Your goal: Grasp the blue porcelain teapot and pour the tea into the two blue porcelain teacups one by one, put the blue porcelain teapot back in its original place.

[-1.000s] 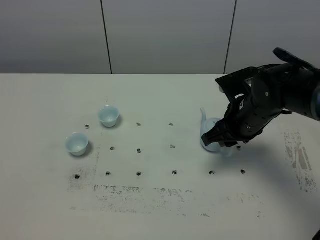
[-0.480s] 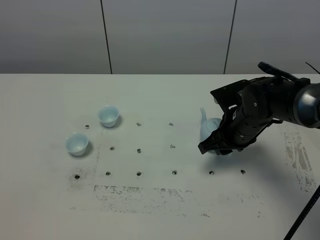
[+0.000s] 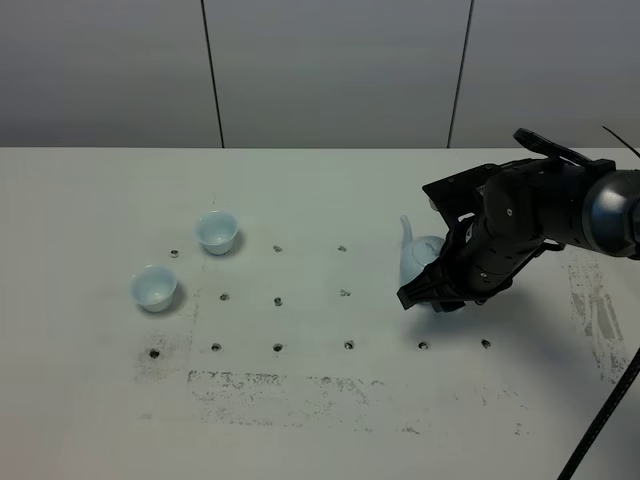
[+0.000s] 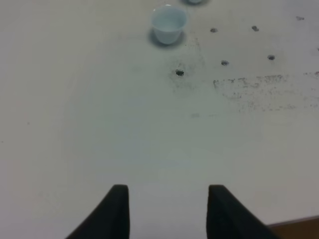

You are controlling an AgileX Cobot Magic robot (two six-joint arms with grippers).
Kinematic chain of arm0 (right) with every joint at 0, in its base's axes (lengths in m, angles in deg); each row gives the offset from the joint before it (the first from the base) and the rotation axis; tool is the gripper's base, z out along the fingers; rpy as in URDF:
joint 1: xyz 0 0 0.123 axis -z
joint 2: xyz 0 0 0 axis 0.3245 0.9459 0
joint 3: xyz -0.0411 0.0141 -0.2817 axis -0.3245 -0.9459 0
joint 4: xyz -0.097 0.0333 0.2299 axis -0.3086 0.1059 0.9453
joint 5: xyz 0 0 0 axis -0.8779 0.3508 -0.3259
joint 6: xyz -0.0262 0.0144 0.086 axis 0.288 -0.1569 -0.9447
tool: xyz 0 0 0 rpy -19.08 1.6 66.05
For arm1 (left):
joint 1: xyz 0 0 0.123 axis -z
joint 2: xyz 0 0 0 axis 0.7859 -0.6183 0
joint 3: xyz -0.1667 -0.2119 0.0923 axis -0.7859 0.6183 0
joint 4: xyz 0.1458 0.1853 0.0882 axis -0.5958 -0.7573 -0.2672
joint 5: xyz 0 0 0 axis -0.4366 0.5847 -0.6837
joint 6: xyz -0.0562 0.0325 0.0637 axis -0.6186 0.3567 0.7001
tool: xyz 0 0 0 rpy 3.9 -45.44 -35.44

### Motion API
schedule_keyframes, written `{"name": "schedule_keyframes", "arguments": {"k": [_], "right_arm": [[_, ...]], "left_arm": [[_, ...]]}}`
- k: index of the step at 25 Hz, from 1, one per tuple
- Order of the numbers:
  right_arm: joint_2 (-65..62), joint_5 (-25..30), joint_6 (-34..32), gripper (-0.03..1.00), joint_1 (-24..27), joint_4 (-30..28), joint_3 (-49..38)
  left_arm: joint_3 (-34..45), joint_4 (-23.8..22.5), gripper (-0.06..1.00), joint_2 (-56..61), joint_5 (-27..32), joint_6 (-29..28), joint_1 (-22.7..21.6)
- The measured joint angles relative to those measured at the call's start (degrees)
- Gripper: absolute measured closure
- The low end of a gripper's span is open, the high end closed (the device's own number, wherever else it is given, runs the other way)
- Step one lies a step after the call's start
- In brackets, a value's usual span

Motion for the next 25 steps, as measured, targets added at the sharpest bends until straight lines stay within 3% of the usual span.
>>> {"name": "schedule_keyframes", "arguments": {"k": [6, 12, 25], "right_arm": [[0.0, -0.4, -0.1, 0.63, 0.0, 0.0, 0.0], [0.1, -0.7, -0.1, 0.88, 0.3, 0.3, 0.0], [0.2, -3.4, 0.2, 0.89, 0.5, 0.0, 0.0]], "left_arm": [[0.0, 0.0, 0.52, 0.0, 0.0, 0.0, 0.0], [0.0, 0.0, 0.52, 0.0, 0.0, 0.0, 0.0], [0.0, 0.0, 0.52, 0.0, 0.0, 0.0, 0.0]]}}
